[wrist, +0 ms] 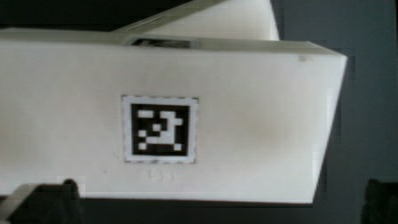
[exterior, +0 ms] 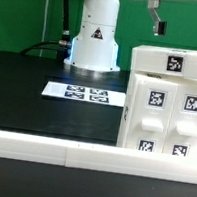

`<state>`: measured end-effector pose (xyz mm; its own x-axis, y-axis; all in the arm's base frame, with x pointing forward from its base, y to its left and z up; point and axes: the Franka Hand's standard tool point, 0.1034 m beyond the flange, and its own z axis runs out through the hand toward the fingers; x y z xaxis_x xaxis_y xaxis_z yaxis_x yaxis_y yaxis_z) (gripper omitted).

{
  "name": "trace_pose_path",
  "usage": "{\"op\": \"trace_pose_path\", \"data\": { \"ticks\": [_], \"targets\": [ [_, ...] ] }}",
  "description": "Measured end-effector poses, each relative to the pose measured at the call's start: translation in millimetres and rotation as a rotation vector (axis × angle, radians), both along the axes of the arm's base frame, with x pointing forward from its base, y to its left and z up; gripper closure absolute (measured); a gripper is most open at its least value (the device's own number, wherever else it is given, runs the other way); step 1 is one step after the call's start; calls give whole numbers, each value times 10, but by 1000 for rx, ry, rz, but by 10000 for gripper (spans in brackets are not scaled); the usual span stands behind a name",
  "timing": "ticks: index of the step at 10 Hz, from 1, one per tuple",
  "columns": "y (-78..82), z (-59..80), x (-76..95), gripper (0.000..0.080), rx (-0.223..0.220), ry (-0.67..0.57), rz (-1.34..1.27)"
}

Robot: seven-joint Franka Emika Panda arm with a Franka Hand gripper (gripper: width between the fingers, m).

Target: Assemble cabinet

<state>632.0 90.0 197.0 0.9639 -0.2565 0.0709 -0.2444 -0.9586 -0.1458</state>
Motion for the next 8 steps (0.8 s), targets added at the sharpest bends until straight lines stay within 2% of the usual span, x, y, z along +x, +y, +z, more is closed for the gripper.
{"op": "trace_pose_path", "data": {
  "ticks": [4,8],
  "targets": [
    [-25,-3,3,2,-30,-30,244],
    [-11,-34,-10,2,-100,-57,629]
  ]
}}
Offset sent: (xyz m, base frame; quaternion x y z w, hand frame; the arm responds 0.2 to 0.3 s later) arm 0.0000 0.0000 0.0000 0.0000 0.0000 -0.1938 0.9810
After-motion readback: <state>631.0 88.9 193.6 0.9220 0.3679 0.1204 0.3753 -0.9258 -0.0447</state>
